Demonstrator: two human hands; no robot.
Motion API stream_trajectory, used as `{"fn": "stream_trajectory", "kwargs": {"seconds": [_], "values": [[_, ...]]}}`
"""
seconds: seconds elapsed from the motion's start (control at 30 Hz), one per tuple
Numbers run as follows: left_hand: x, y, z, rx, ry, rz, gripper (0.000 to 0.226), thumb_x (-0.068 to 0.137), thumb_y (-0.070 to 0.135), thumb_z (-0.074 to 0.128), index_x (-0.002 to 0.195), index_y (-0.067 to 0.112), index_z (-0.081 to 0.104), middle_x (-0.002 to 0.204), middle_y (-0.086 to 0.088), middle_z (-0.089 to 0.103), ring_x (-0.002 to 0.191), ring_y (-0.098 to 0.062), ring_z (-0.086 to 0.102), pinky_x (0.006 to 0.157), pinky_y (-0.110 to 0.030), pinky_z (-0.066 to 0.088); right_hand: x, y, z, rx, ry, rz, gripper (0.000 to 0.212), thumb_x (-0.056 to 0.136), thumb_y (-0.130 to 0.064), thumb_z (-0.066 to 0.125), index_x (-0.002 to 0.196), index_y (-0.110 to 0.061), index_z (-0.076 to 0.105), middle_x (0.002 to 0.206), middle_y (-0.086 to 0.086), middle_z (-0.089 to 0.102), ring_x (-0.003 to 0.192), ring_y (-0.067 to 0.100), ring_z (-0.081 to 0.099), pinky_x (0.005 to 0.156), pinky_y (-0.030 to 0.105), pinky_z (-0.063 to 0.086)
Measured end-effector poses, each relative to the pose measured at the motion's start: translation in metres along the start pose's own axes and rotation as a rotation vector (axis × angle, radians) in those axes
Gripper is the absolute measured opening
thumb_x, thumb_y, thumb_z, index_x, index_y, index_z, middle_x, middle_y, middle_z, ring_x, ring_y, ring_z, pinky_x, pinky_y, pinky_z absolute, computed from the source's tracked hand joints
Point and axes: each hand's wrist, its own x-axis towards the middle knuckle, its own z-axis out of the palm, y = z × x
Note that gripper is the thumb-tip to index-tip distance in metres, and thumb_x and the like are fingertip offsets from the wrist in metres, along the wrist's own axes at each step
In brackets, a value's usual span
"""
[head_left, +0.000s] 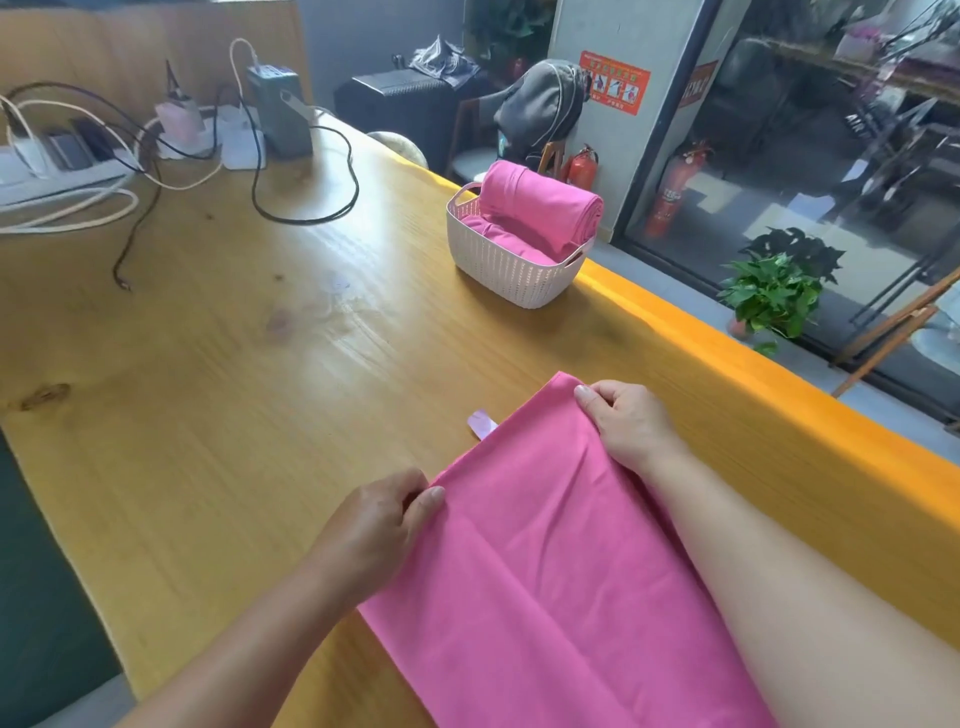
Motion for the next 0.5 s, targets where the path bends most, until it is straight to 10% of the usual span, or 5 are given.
{"fn": "stream_trajectory", "kwargs": {"seconds": [0.5], "values": [[0.002,-0.023,-0.017,0.053,-0.058,-0.132,0.038,0.099,0.038,0.050,0.072,0.014,0.059,0.062,0.003,0.056,0.056,-0.009,0.049,0.050,-0.022,0.035,0.020,0.001,0.018,-0.460,-0.018,-0.090,0.042,0.103,-0.052,0.035,0.080,-0.020,0.051,0.095,0.012,0.068,0.093,0.036,0.060,0.067,0.035,0.034]]}}
